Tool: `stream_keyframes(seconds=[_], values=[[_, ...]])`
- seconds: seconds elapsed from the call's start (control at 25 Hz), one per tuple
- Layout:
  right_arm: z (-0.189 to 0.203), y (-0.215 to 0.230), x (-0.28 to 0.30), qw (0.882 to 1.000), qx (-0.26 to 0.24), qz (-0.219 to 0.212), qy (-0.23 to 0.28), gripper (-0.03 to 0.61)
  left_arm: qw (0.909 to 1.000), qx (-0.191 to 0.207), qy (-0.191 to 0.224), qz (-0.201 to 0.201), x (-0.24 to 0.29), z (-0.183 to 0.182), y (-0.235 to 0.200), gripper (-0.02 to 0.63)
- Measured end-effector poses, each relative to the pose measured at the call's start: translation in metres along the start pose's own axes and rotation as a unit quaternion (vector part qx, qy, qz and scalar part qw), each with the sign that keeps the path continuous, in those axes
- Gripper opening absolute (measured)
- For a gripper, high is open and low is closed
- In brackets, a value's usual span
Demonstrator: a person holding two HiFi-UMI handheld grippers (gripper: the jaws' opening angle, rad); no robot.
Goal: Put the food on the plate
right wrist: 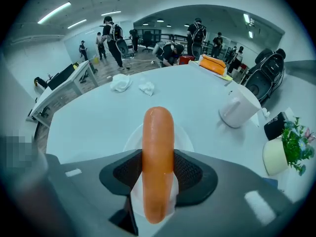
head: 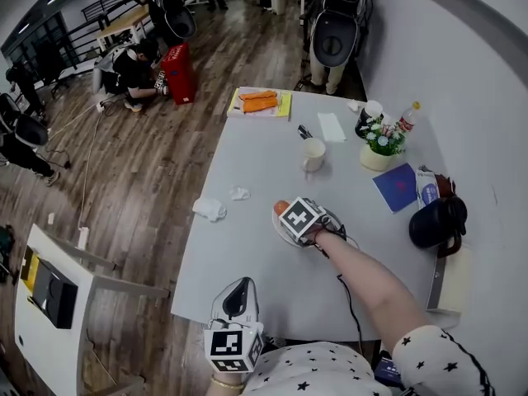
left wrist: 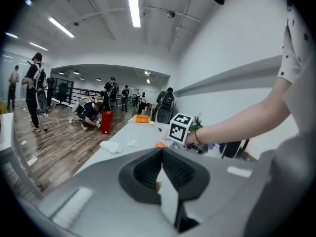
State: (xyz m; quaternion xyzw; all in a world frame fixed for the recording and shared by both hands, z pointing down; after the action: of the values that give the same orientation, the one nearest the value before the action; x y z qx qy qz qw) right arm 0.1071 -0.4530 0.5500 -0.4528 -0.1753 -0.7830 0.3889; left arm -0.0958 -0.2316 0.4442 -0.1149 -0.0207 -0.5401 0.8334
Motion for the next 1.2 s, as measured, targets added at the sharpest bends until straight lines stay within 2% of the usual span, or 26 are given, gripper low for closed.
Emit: stream_keyframes(seconds=[0.08,0.44,0.52,0.6,0.64,0.72,0.8,0.88,1.04,1.12,1.2], values=[[-0.001,0.002,0.006,1.0,0.001,0.001,-0.015,0.196,1.0,0.002,0.0,-0.002,0.003,-0.001,0.0,0.008],[-0.002,0.009,0.009,1.0,0.03,-0.006,-0.007,0.198,0.9999,0.008,0.007,-0.009,0.006,-0.005,-0.002,0.008],[-0.001,0.008,0.007,1.0,0.025,0.004,0.016,0.206,0.9999,0.009,0.007,-0.007,0.005,-0.005,-0.002,0.008],[0.0,0.005,0.002,0.998,0.02,0.014,0.053,0.244,0.9999,0.01,0.004,-0.004,0.005,-0.004,0.0,0.008],[0.0,0.004,-0.003,0.997,0.024,0.015,0.071,0.27,0.9999,0.01,0.003,-0.002,0.005,-0.004,0.001,0.008],[0.002,-0.001,-0.02,0.993,0.045,0.019,0.108,0.278,0.9999,0.011,0.002,0.003,0.006,-0.004,0.003,0.008],[0.004,-0.008,-0.043,0.985,0.07,0.022,0.154,0.271,0.9999,0.012,0.001,0.01,0.008,-0.004,0.005,0.008],[0.011,-0.019,-0.069,0.972,0.1,0.026,0.21,0.23,0.9998,0.014,0.002,0.017,0.009,-0.004,0.008,0.008],[0.035,-0.05,-0.121,0.938,0.15,0.044,0.309,0.045,0.9992,0.017,0.004,0.036,0.012,-0.005,0.017,0.008],[0.05,-0.067,-0.144,0.922,0.164,0.056,0.347,0.003,0.9987,0.02,0.007,0.046,0.011,-0.006,0.023,0.008],[0.066,-0.084,-0.165,0.904,0.181,0.064,0.383,0.0,0.9982,0.022,0.009,0.055,0.009,-0.006,0.028,0.008]])
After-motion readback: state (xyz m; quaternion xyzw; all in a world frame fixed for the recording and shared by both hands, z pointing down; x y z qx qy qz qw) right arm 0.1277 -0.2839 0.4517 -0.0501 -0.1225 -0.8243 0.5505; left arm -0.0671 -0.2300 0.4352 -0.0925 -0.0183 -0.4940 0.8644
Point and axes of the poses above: the fingertips, and each gripper's own axes: x forward along the fingers, y to its right, z out of its underside, the point moved 10 cm from there along -x, backward along the fingers, and after that the axes turned 12 degrees about y, right-handed, at the moved point
